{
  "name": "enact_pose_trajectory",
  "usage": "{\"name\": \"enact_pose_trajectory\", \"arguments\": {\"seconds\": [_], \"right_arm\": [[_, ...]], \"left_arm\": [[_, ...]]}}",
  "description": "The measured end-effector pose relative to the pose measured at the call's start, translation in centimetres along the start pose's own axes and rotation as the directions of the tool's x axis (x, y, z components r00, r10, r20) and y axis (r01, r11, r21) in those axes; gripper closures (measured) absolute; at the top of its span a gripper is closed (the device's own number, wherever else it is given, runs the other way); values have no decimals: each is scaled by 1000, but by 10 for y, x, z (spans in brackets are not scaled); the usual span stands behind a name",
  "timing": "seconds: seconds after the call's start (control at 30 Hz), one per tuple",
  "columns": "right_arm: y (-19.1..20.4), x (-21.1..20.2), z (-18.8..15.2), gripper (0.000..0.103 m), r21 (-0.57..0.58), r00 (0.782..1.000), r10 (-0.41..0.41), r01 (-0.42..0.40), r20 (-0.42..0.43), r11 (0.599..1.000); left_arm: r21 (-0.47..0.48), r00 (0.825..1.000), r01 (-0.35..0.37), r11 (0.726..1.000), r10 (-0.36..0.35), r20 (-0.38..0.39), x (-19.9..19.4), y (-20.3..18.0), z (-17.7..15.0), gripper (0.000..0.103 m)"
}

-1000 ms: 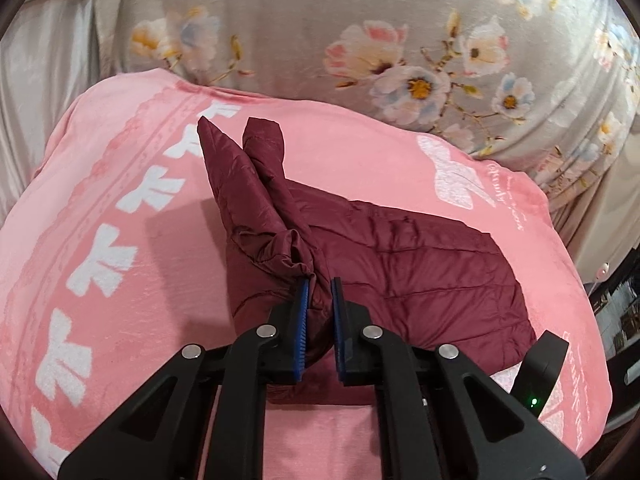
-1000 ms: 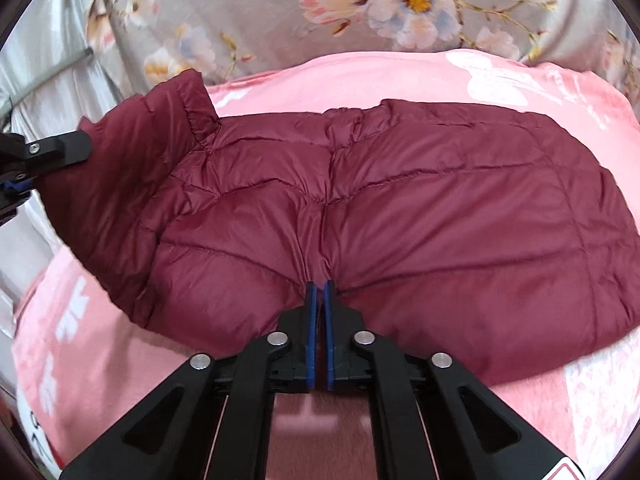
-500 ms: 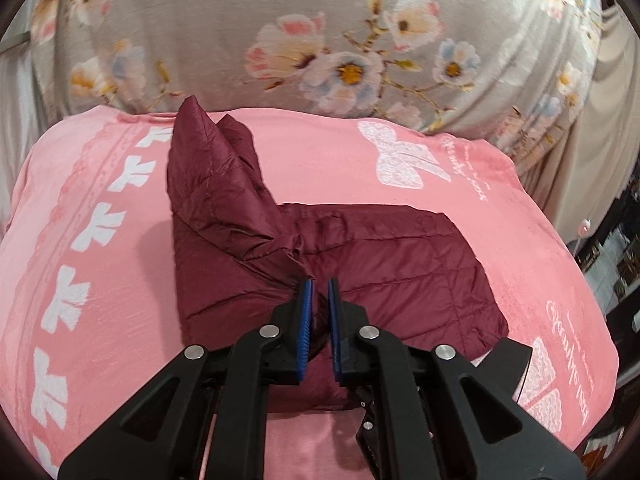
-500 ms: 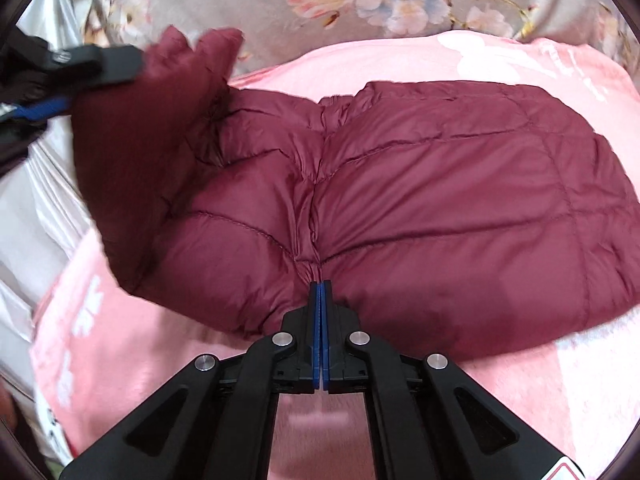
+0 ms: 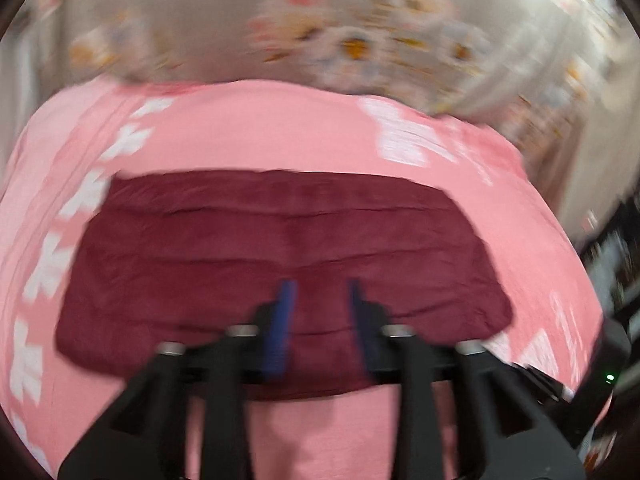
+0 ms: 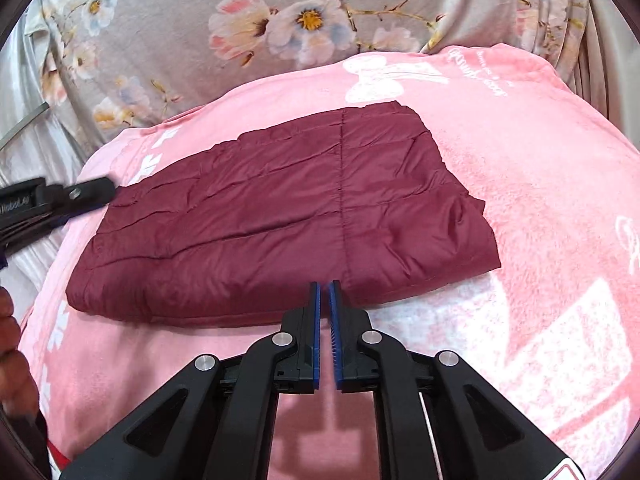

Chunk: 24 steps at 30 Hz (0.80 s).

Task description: Fold large clothes

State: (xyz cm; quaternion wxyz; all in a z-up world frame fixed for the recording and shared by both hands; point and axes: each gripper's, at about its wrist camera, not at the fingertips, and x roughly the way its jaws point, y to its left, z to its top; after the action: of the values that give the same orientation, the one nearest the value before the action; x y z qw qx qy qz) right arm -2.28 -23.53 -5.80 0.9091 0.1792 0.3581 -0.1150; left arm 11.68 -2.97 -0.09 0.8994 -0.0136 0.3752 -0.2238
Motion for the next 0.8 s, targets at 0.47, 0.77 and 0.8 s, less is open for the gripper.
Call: {"name": "enact_pose_trajectory", "arguments": {"seconds": [0.47,0.77,0.8], "right_arm": [[109,58,17,95,-200,985,141,-158,-98,967],[105,78,10,103,-184,984,127,-149,-127,971],[103,79,10,103,-177,983,131,-153,-129,972]], "left_arm": [[-658,994,-104,746,53,-98,18,223,-70,15],[-637,998,32,770,-62,-25,41,208,-44,67],[-616,998,49,786,-68,-8,36,201,-38,79]]}}
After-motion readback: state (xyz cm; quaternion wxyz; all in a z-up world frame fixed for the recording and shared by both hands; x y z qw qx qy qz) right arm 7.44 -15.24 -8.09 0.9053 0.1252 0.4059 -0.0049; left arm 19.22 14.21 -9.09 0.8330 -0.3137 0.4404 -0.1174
